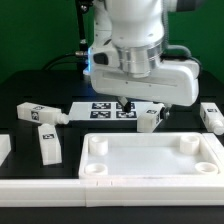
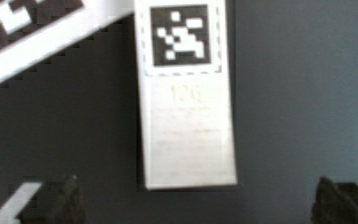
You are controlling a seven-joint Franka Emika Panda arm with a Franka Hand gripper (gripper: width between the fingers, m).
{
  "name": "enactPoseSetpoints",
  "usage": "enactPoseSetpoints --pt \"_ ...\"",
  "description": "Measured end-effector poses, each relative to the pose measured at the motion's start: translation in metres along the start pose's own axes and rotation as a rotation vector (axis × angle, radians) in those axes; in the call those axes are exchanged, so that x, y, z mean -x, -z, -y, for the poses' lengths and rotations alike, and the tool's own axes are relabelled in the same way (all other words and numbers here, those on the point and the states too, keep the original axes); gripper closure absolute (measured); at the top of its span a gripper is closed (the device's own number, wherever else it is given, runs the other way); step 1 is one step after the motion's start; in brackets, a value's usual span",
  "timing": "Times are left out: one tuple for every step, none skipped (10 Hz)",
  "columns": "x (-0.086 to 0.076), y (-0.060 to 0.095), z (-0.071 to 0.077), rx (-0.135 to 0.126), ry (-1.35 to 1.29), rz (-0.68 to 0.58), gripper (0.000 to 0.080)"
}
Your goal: Assemble desk
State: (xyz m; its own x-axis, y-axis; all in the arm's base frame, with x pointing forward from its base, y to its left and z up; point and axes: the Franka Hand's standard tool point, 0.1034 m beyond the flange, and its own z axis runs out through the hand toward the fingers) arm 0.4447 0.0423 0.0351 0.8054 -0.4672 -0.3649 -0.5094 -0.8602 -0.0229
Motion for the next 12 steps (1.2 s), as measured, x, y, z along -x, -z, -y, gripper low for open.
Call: enactPoseSetpoints --pt "0.003 -0.001 -0.003 -0.025 -0.011 0.092 0.0151" --pt "0.008 -0.004 -0.004 -0.022 -0.02 0.193 0.0151" --pt "0.005 -0.004 -0.004 -0.019 -0.016 0.251 0.0151" --pt "0.002 -0.004 -0.004 -0.019 -0.013 0.289 0.0151" --pt "0.002 -0.001 0.0 -0.029 0.069 0.35 0.0151" --pt "-0.006 0.001 0.007 -0.038 0.117 0.403 0.0151" --pt "-0.005 -0.001 0.009 -0.042 0.138 0.503 0.0151" --pt "-0.004 -0.003 0.007 -0.038 0.137 0.57 0.0151" --pt "-0.004 -0.006 0.007 -0.035 0.139 0.626 0.0151" --pt "-0.009 -0.007 0.009 -0.037 0.139 0.607 0.0151" --pt "-0.002 -0.011 0.003 -0.026 0.118 0.644 0.0151" --pt "0.001 -0.018 0.002 -0.013 0.098 0.67 0.0151"
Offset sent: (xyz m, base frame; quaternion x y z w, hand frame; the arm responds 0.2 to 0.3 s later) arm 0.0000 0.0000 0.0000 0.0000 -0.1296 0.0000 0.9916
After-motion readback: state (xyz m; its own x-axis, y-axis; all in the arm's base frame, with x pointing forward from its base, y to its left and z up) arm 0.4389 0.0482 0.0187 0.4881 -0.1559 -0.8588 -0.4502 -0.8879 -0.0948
